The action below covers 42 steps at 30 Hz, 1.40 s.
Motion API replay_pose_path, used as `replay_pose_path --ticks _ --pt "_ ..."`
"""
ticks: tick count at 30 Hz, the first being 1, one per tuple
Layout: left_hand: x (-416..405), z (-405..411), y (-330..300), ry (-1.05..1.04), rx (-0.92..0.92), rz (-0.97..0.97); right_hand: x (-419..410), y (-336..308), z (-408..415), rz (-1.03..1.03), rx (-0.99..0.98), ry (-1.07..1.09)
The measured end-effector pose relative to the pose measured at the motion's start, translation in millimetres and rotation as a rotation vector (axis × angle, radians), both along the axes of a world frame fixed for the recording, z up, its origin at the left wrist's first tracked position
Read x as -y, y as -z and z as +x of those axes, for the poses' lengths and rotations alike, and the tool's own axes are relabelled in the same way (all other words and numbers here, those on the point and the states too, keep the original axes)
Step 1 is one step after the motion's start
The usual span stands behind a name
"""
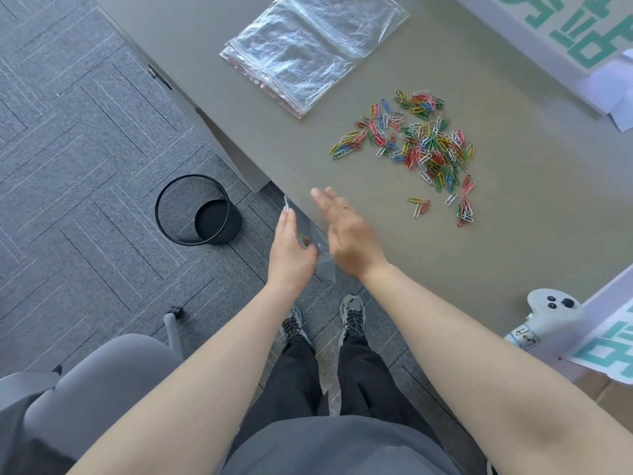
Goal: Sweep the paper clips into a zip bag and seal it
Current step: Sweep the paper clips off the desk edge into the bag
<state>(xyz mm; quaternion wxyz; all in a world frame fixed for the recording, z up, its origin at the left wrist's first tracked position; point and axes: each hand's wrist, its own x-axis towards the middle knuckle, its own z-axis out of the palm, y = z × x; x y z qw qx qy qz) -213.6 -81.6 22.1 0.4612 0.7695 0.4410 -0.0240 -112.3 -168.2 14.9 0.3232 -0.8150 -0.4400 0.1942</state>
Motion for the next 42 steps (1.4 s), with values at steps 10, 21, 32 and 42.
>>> replay_pose_path --ticks 10,21,32,42 --pt "-6 4 -2 -0.016 0.001 -0.026 -36 -7 119 -0.401 0.243 0.227" --pt "-10 11 1 -0.031 -0.014 0.012 -62 8 155 -0.516 0.249 0.198" --pt "-15 9 2 -0.064 0.003 -0.012 -58 24 110 -0.343 0.322 -0.028" --pt "-18 4 2 -0.068 0.017 -0.006 -47 28 62 -0.202 0.383 -0.219"
